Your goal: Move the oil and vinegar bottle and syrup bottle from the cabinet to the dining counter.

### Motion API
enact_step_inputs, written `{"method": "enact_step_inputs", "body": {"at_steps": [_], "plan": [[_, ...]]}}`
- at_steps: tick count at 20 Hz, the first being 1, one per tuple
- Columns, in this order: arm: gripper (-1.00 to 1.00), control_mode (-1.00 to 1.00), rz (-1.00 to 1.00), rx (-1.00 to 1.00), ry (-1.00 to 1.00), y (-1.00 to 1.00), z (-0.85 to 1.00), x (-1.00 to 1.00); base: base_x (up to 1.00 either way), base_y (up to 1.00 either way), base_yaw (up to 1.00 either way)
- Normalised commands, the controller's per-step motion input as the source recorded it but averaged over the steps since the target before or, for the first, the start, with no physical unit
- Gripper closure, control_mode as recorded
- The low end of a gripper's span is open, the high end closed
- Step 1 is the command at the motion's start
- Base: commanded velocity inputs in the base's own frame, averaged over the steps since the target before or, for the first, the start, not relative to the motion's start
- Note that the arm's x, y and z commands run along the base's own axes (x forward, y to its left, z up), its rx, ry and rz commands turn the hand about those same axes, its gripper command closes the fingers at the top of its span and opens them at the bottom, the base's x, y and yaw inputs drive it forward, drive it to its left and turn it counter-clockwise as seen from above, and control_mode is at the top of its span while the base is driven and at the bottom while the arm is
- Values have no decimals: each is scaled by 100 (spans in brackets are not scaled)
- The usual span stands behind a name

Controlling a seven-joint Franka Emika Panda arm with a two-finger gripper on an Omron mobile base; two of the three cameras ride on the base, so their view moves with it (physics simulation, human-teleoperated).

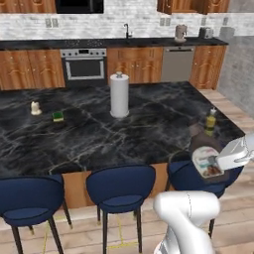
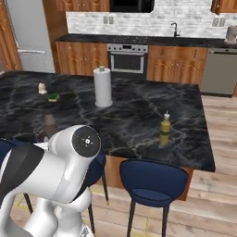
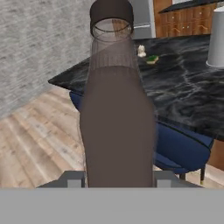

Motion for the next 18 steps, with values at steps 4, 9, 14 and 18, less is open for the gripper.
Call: {"method": "enact_step_inputs", "body": {"at_steps": [4,9,14,18], "plan": [[100,100,0,0,0,0,0,0,62,21,-20],[100,100,0,0,0,0,0,0,57,2,-15],[100,100,0,0,0,0,0,0,47,11,-11],[100,100,0,0,0,0,0,0,47,3,-4]]}}
